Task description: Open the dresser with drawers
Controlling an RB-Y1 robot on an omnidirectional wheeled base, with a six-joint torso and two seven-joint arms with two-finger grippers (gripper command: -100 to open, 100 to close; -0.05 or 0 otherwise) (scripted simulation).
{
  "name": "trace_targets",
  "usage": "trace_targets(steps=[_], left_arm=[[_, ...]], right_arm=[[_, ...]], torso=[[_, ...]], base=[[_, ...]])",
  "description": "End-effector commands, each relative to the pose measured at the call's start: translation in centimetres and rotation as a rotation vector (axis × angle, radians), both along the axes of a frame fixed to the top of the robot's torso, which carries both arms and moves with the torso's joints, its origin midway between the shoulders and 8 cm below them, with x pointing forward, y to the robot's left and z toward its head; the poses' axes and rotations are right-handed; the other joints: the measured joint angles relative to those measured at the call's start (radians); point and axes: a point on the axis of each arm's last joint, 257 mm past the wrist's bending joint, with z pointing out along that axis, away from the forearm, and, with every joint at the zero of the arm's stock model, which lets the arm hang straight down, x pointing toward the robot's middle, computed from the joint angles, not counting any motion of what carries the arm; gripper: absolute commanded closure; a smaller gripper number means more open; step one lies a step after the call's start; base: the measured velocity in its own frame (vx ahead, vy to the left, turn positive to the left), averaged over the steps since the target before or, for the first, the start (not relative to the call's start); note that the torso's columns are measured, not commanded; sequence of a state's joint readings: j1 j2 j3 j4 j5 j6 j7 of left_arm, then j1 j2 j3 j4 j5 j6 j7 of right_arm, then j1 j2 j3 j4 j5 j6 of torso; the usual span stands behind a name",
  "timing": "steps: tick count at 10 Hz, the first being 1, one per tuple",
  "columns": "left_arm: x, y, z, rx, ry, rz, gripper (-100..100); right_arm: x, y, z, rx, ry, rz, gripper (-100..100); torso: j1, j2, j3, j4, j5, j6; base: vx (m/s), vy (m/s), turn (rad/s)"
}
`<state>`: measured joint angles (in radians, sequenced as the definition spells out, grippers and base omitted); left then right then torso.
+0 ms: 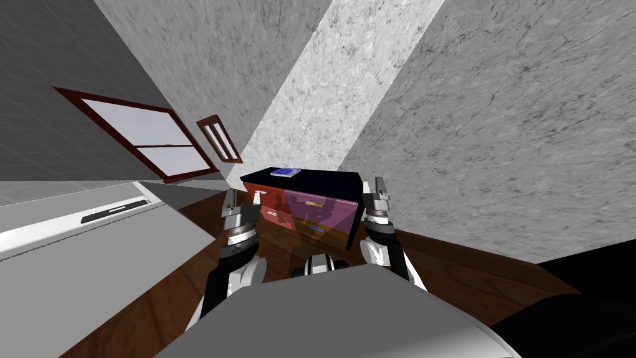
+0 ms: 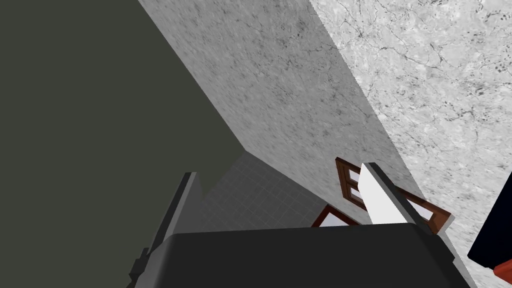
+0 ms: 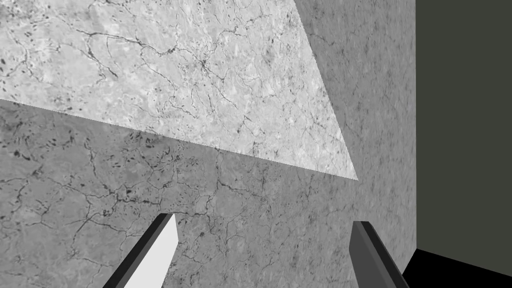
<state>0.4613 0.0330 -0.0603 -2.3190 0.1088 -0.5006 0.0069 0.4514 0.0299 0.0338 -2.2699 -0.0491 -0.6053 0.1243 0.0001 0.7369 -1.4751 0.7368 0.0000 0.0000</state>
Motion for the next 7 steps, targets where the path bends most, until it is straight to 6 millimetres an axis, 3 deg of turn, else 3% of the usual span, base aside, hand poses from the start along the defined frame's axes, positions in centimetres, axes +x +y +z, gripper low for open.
trace_targets(steps=[1,7], left_arm=[[1.1,-0.8,-1.4,0.045,0.036,-0.034,-100],[4.3,-1.6,-6.5,0.070,0.138,-0.081,-100]], right_arm=[[0.0,0.0,0.0,0.000,0.000,0.000,0],[0.0,0.0,0.0,0.000,0.000,0.000,0]], torso=[[0.000,0.001,-0.001,0.001,0.000,0.000],[0.000,0.001,-0.001,0.001,0.000,0.000]], base=[[0.008,-0.003,-0.048],[0.011,-0.005,-0.071]])
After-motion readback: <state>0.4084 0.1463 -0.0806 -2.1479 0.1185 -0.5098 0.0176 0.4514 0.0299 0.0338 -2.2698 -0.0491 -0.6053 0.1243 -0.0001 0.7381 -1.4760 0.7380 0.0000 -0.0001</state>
